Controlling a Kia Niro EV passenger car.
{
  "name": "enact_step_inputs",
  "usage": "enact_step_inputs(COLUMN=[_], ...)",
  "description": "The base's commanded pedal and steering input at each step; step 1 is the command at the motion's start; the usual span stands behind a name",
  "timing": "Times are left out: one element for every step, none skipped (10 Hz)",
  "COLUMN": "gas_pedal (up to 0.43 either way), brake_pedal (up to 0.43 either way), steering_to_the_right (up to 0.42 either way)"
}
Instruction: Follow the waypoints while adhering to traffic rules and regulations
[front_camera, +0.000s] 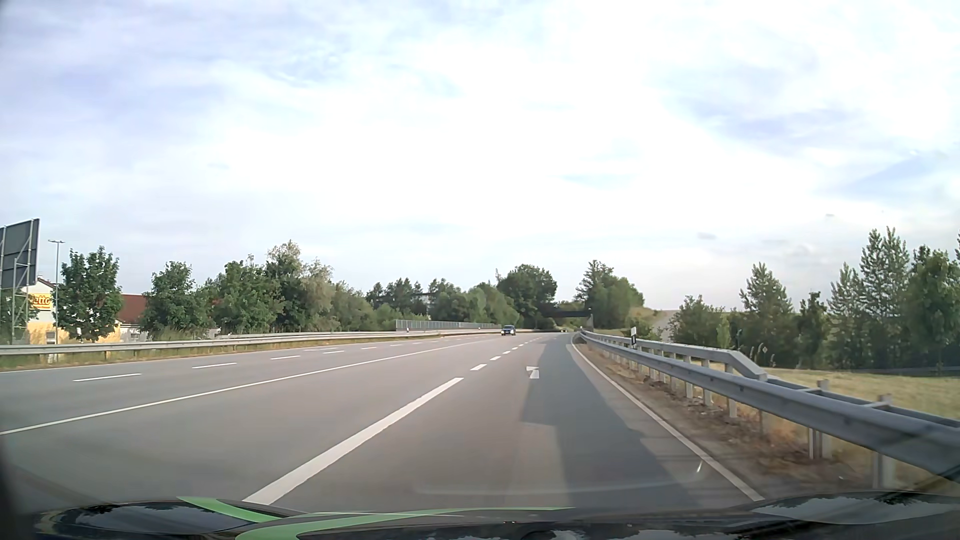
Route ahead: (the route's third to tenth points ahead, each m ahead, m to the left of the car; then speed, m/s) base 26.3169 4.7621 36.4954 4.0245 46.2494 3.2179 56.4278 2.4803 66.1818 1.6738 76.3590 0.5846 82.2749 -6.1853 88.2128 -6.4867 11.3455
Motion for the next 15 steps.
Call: enact_step_inputs(gas_pedal=[0.52, 0.531, 0.559, 0.571, 0.571, 0.571, 0.591, 0.622, 0.63, 0.65, 0.681, 0.72, 0.72, 0.732, 0.74], brake_pedal=[0.0, 0.0, 0.0, 0.0, 0.0, 0.0, 0.0, 0.0, 0.0, 0.0, 0.0, 0.0, 0.0, 0.0, 0.0], steering_to_the_right=[0.018, 0.019, 0.018, 0.017, 0.017, 0.017, 0.017, 0.017, 0.017, 0.016, 0.014, 0.013, 0.012, 0.012, 0.01])
